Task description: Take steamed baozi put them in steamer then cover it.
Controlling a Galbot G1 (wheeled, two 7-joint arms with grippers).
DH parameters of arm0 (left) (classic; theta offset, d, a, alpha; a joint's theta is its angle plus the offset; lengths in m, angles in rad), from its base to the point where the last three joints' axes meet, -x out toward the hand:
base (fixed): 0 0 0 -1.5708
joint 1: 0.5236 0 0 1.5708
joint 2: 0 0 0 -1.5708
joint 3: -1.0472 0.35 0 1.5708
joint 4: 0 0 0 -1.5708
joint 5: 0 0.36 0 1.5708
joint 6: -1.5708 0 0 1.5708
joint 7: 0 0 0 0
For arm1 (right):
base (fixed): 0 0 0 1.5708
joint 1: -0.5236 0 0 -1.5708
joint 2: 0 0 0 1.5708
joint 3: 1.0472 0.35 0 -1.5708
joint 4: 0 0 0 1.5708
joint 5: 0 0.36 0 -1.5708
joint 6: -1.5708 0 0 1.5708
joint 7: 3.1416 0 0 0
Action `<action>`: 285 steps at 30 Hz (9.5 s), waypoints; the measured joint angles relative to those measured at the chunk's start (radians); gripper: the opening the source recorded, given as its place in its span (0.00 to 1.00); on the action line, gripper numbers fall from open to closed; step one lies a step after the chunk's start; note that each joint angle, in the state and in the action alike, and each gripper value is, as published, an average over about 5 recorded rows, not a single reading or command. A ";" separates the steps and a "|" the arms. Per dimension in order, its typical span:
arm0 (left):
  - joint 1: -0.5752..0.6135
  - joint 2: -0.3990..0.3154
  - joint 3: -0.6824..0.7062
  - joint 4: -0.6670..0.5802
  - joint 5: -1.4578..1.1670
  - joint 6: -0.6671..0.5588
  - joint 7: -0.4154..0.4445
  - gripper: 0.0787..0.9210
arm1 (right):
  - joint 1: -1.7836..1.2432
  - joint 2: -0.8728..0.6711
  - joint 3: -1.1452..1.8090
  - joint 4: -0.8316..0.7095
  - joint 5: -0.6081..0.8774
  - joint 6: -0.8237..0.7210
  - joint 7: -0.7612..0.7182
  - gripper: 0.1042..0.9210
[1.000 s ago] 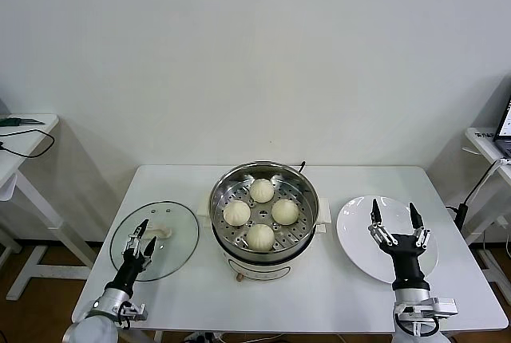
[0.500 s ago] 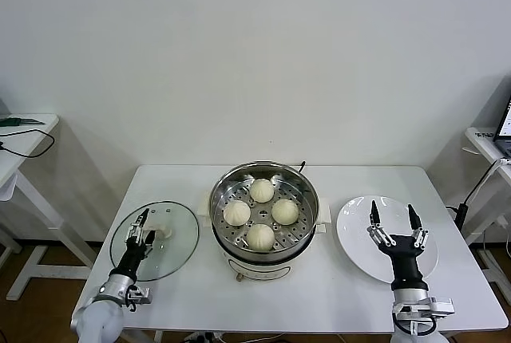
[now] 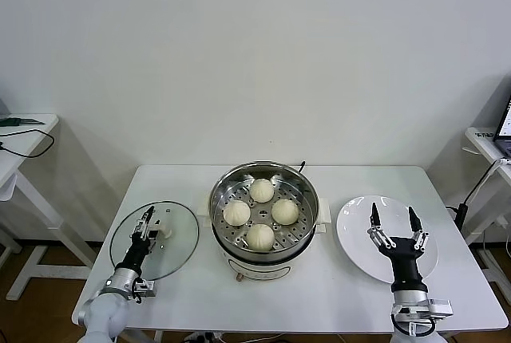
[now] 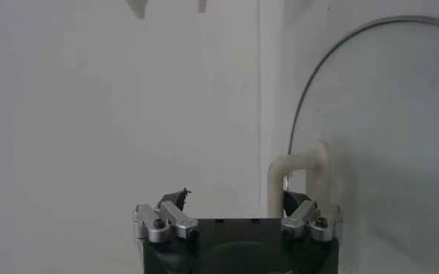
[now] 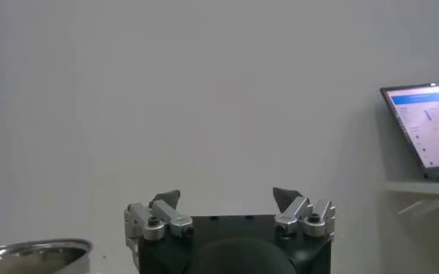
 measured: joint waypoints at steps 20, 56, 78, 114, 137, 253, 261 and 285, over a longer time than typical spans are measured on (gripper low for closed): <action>0.006 -0.010 -0.022 -0.010 0.020 0.010 -0.011 0.13 | 0.022 0.000 -0.013 -0.017 -0.007 0.011 0.001 0.88; 0.097 0.344 0.387 -0.773 -0.392 0.635 0.207 0.13 | 0.029 0.014 0.009 -0.024 -0.009 0.014 -0.003 0.88; -0.261 0.377 0.947 -0.767 -0.543 0.974 0.146 0.13 | 0.029 0.035 0.027 -0.039 -0.034 0.013 -0.001 0.88; -0.416 0.245 1.089 -0.595 -0.257 1.014 0.429 0.13 | 0.068 0.050 0.007 -0.111 -0.060 0.031 -0.006 0.88; -0.389 0.105 1.019 -0.508 -0.137 1.015 0.494 0.13 | 0.093 0.046 -0.004 -0.158 -0.068 0.041 -0.014 0.88; 0.179 0.132 0.543 -0.893 -0.399 1.004 0.215 0.88 | 0.114 0.021 -0.056 -0.177 -0.097 0.025 -0.045 0.88; 0.328 0.049 0.290 -0.914 -0.716 0.771 0.151 0.88 | 0.107 0.027 -0.065 -0.133 -0.113 -0.012 -0.035 0.88; 0.481 -0.135 0.061 -0.860 -1.050 0.255 0.104 0.88 | 0.089 0.030 -0.071 -0.042 -0.132 -0.050 -0.020 0.88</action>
